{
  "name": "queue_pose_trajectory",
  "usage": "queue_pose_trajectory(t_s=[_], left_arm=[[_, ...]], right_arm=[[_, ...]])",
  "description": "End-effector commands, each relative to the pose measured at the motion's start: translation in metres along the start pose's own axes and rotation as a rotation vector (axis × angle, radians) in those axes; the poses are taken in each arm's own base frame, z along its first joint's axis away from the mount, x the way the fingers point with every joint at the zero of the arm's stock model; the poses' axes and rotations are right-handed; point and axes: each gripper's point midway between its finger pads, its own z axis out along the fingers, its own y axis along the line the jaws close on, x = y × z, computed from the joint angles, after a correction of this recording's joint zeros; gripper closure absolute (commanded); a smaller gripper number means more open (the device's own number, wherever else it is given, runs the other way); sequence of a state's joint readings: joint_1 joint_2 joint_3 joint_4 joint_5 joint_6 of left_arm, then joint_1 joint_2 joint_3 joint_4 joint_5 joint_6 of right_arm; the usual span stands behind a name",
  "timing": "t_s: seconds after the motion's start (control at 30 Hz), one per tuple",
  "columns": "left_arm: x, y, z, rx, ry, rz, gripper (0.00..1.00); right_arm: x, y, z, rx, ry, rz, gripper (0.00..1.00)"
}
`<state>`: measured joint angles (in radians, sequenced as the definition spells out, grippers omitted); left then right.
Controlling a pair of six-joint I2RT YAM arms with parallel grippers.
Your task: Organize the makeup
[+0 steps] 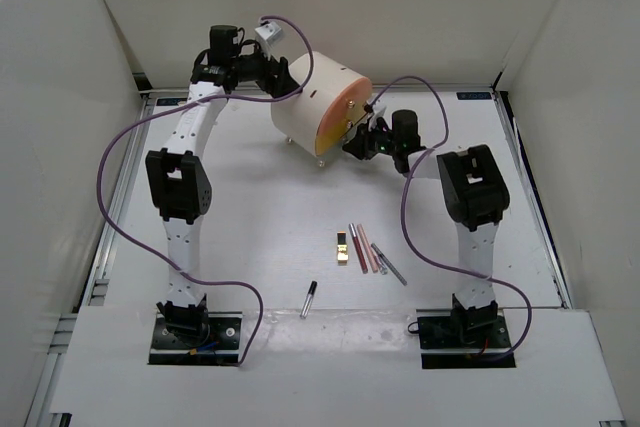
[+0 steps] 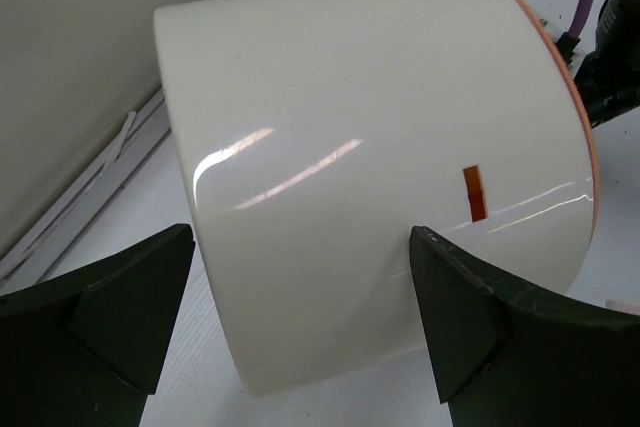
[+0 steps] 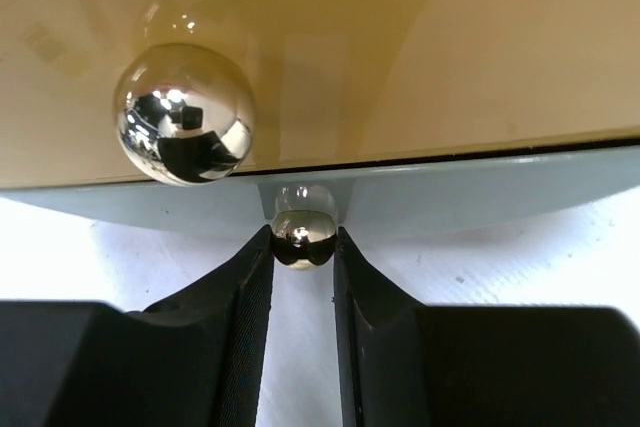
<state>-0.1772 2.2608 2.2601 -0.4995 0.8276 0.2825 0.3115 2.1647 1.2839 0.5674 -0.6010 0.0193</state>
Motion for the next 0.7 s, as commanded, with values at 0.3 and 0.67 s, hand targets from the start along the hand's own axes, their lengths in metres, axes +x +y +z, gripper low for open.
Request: queue_pose_trajectory(t_s=[0.3,0.67], left_arm=[[0.051,0.011,-0.013,-0.070,0.144,-0.096,0.02],[0.047,0.012,-0.023,-0.127,0.149,-0.112,0.02]], right_arm=[[0.018,0.070,-0.045,-0.016,0.076,-0.048,0.99],[0.028,0.083,-0.065,0.200,-0.011,0.038,0.69]])
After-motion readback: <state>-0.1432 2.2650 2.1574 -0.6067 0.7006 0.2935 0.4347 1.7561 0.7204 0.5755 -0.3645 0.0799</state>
